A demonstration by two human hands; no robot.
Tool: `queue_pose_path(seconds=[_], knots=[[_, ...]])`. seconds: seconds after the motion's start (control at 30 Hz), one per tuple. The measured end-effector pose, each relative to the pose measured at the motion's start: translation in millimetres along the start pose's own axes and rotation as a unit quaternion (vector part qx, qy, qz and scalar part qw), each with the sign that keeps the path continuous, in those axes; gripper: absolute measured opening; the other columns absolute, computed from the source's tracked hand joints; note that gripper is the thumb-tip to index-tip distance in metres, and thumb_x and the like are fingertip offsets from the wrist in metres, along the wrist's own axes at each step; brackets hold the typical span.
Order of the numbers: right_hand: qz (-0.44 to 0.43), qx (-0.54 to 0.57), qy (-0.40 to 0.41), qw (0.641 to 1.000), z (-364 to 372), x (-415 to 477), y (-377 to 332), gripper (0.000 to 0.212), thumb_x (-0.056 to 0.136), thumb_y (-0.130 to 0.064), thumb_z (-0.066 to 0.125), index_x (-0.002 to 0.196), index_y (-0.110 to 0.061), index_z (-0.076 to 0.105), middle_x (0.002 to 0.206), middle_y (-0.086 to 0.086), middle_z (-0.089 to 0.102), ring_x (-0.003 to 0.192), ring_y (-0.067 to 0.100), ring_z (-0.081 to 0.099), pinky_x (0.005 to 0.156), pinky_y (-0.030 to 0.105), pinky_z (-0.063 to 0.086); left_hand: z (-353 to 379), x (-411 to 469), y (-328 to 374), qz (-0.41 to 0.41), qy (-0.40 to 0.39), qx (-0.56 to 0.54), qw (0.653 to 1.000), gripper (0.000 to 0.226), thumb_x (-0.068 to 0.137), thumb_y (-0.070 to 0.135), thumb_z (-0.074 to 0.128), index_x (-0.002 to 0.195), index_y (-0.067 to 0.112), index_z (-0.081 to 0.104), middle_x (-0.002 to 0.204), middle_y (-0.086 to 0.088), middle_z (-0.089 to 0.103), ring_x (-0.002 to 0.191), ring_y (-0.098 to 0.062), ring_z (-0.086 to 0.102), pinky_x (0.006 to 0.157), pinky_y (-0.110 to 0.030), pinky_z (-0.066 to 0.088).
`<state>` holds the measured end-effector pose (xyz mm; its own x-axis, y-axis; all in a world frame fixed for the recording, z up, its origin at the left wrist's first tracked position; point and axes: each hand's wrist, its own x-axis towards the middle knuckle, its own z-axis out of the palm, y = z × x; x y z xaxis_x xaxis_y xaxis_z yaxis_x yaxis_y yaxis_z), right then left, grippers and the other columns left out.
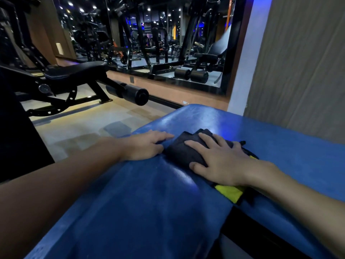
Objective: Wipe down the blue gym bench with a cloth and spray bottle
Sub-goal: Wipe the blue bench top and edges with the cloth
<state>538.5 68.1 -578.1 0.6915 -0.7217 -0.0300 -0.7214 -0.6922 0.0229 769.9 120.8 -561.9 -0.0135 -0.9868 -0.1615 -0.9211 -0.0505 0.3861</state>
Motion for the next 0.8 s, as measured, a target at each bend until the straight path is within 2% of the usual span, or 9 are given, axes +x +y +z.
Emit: queue_pose_path(seconds=[0.07,0.13,0.23,0.33,0.47,0.57,0.63,0.7,0.8], knots=[[-0.028,-0.015,0.022,0.999,-3,7,1,0.062,0.089,-0.068,0.037,0.145,-0.05,0.018,0.16,0.002,0.014,0.151,0.026,0.003,0.111,0.067,0.011,1,1,3,-0.002,-0.005,0.016,1.0,0.056,0.104,0.018,0.044,0.156,0.032,0.031,0.166,0.009,0.016,0.154,-0.014,0.003,0.12,-0.027,0.0],[-0.035,0.03,0.024,0.999,-5,10,0,0.063,0.087,-0.066,0.044,0.144,-0.052,0.022,0.161,0.001,0.013,0.151,0.024,0.003,0.112,0.066,0.011,2,-3,7,-0.005,0.002,0.019,1.0,0.055,0.104,0.019,0.043,0.156,0.032,0.032,0.167,0.009,0.013,0.154,-0.012,0.003,0.119,-0.026,-0.001],[-0.013,0.049,0.007,0.999,1,-5,7,0.067,0.09,-0.066,0.039,0.148,-0.057,0.008,0.166,-0.009,-0.004,0.153,0.027,-0.001,0.113,0.065,0.012,6,-14,15,0.007,0.023,0.029,0.999,0.054,0.103,0.017,0.046,0.155,0.026,0.036,0.165,0.006,0.021,0.152,-0.01,0.015,0.116,-0.02,0.008],[0.051,0.03,0.04,0.997,9,-43,11,0.064,0.093,-0.067,0.03,0.15,-0.054,0.005,0.167,-0.007,-0.002,0.152,0.031,0.002,0.112,0.064,0.015,16,-24,34,0.053,0.02,0.034,0.998,0.051,0.1,0.009,0.048,0.15,0.019,0.044,0.159,0.004,0.032,0.147,-0.008,0.025,0.109,-0.012,0.014],[0.13,-0.017,0.085,0.988,19,-100,14,0.069,0.091,-0.074,0.017,0.152,-0.047,0.003,0.167,0.001,0.002,0.15,0.037,0.009,0.11,0.062,0.02,37,-27,78,0.112,-0.001,0.024,0.993,0.038,0.097,0.009,0.053,0.135,0.009,0.055,0.14,-0.004,0.053,0.133,-0.023,0.045,0.112,-0.031,0.028],[0.104,-0.05,0.078,0.99,21,-138,25,0.083,0.077,-0.08,0.002,0.152,-0.047,-0.009,0.167,0.004,-0.007,0.15,0.037,0.01,0.108,0.06,0.025,45,-29,97,0.115,-0.022,0.083,0.99,0.056,0.102,0.027,0.052,0.155,0.025,0.035,0.162,0.008,0.027,0.15,-0.011,0.015,0.118,-0.023,0.0],[0.055,-0.089,0.082,0.991,21,-147,32,0.083,0.078,-0.081,0.012,0.153,-0.049,-0.003,0.167,0.004,-0.006,0.149,0.039,0.017,0.106,0.061,0.028,45,-28,98,0.109,-0.022,0.084,0.99,0.059,0.103,0.027,0.051,0.157,0.029,0.029,0.166,0.007,0.017,0.152,-0.009,0.007,0.114,-0.018,-0.001],[0.036,-0.125,0.104,0.986,22,-145,30,0.08,0.081,-0.076,0.023,0.154,-0.045,0.015,0.166,0.006,0.014,0.145,0.043,0.027,0.103,0.067,0.028,44,-30,100,0.106,-0.024,0.076,0.991,0.058,0.102,0.021,0.049,0.157,0.029,0.031,0.167,0.005,0.017,0.152,-0.01,0.008,0.116,-0.02,0.0],[0.053,-0.121,0.111,0.985,27,-136,24,0.079,0.083,-0.074,0.026,0.154,-0.045,0.01,0.166,0.004,0.017,0.146,0.043,0.024,0.107,0.069,0.025,46,-31,106,0.095,-0.002,0.069,0.993,0.055,0.1,0.023,0.046,0.154,0.027,0.036,0.165,0.004,0.024,0.152,-0.012,0.014,0.124,-0.033,0.003]])
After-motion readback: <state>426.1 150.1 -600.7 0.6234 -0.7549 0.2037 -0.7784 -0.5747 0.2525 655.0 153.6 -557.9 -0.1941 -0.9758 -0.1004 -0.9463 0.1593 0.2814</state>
